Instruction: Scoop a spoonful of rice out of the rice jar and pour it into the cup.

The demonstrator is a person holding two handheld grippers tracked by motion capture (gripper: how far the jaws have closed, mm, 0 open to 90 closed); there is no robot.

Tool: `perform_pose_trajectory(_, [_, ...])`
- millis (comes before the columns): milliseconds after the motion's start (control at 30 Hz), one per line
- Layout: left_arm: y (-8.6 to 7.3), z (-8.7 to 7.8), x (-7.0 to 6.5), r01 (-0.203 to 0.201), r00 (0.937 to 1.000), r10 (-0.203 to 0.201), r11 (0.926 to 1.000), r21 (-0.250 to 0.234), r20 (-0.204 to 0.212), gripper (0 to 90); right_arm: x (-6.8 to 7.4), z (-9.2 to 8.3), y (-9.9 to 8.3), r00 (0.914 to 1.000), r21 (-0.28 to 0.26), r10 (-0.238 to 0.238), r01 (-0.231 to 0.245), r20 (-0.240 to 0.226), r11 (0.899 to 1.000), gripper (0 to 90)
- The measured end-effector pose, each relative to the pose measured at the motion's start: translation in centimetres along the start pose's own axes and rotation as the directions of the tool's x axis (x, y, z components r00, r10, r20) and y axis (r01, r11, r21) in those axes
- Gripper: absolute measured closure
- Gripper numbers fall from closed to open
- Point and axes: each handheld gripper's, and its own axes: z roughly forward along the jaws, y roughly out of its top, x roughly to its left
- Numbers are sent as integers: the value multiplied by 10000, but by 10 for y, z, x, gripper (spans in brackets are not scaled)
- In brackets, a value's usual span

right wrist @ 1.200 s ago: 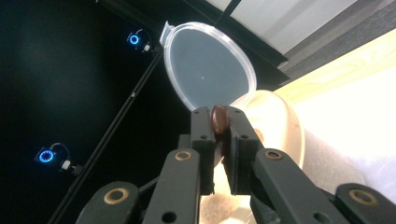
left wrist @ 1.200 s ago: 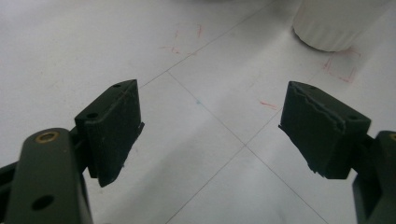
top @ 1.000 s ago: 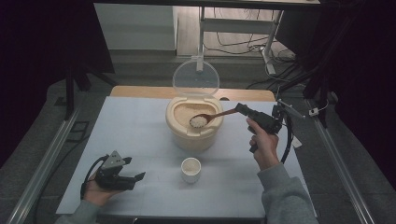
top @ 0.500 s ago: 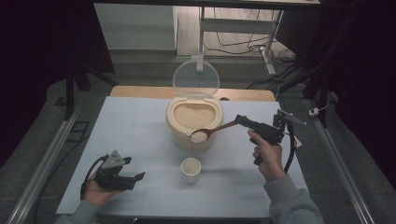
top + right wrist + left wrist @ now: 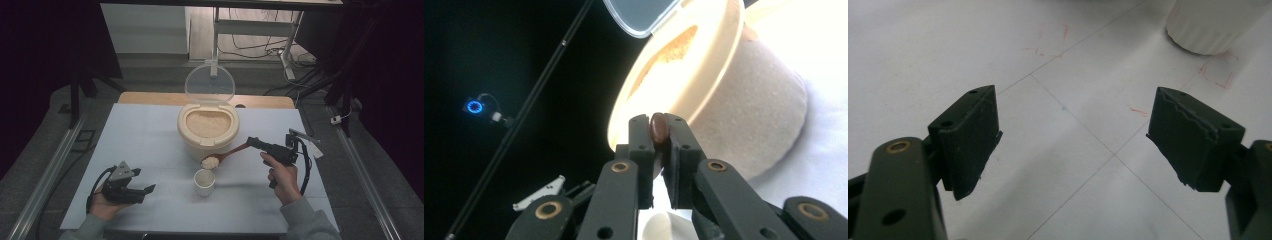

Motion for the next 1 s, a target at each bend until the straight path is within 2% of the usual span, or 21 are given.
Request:
perform_pose_trajectory(167, [0,1,0,-3,10000,3,10000,43,-5,204,-2,1,-3,9990,144,-353,350,276,9993,832])
perform_pose_trajectory(367, [-1,1,0,12,10000,-12,10000,37,10,204,0,5,-7,9939,311,-983,968,497,9948,832])
perform_pose_trajectory(533, [-1,1,0,19,10000,-20,10000,49,15,204,7,7,-8,9843,327,-1659,1642,601,9859,832])
perform_pose_trajectory(667, [-1,1,0,20,10000,-20,10000,57,16,204,14,9,-9,9713,276,-2274,2260,704,9737,832])
perform_pose_trajectory(833, [-1,1,0,22,10000,-23,10000,68,18,204,21,10,-12,9511,312,-3005,2990,718,9537,832])
perform_pose_trajectory(900, [-1,1,0,19,10000,-19,10000,77,20,204,23,10,-14,9418,312,-3283,3269,718,9445,832])
perform_pose_trajectory(1000, [-1,1,0,19,10000,-19,10000,84,13,204,28,9,-16,9223,261,-3808,3799,665,9247,832])
